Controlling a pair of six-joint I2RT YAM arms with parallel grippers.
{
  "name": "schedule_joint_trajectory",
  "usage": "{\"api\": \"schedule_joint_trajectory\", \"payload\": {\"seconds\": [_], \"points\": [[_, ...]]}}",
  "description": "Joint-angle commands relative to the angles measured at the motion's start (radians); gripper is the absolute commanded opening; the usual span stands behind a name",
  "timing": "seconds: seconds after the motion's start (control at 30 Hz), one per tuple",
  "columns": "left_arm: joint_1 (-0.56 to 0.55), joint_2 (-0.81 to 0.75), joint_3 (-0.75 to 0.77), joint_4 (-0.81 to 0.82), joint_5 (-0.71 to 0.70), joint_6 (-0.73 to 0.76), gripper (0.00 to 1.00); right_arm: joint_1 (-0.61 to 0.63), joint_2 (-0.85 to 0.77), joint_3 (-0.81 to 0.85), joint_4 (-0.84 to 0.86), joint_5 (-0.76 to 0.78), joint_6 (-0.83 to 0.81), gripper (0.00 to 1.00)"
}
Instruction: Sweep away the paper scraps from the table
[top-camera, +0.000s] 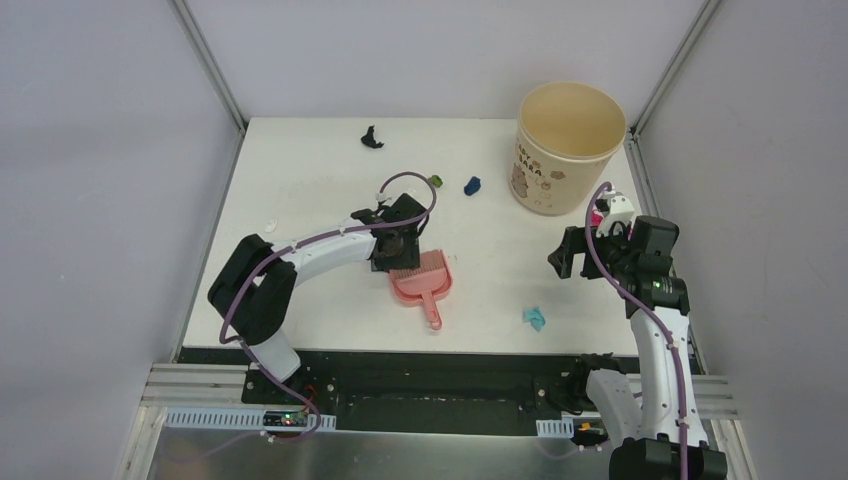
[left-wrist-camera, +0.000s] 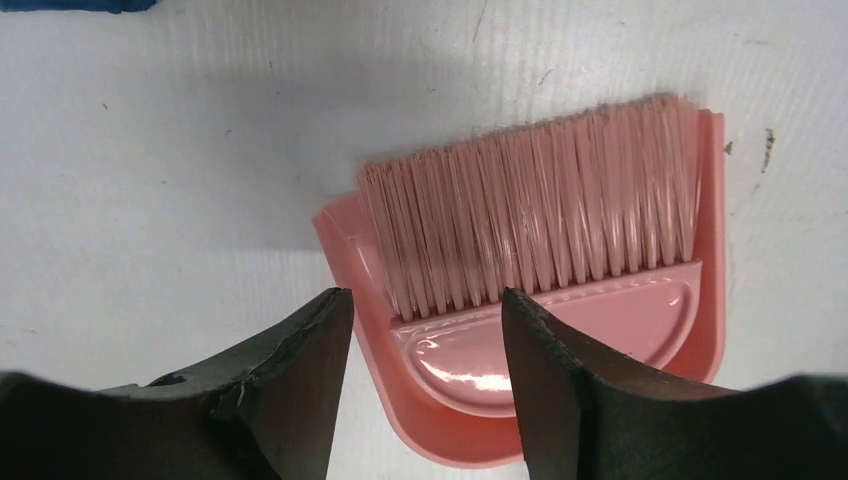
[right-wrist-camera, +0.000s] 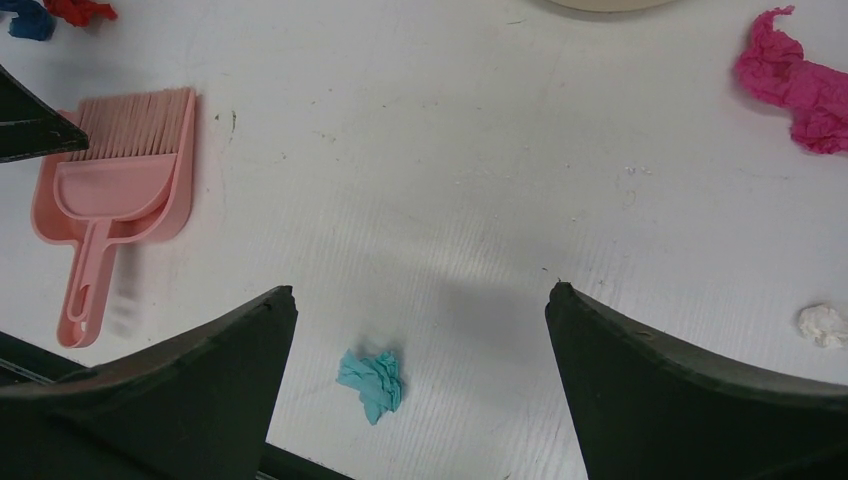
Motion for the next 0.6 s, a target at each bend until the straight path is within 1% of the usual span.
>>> {"api": "schedule_joint_trajectory", "payload": {"seconds": [0.0, 0.07, 0.3, 0.43, 0.5, 0.57], "points": [[0.01, 0.027, 0.035, -0.004, -0.01, -0.064, 0.57, -0.007, 0.005, 0.006, 0.03, -0.025, -0.018, 1.0], [0.012, 0.034, 0.022, -0.003, -0.019, -0.08, 0.57, -0.007, 0.0, 0.005, 0.029, -0.024, -0.019, 1.0], [0.019, 0.104, 0.035, 0.021, 0.004, -0.115, 0.5, -0.007, -0.004, 0.003, 0.03, -0.025, -0.018, 1.0], [0.019, 0.123, 0.047, 0.029, -0.004, -0.113, 0.47, -0.006, -0.009, 0.002, 0.03, -0.024, -0.018, 1.0], [0.022, 0.136, 0.055, 0.03, -0.006, -0.107, 0.43, -0.007, -0.009, 0.002, 0.03, -0.025, -0.018, 1.0], [0.022, 0.146, 0.062, 0.029, 0.007, -0.099, 0.35, -0.007, -0.008, 0.003, 0.03, -0.024, -0.018, 1.0]]}}
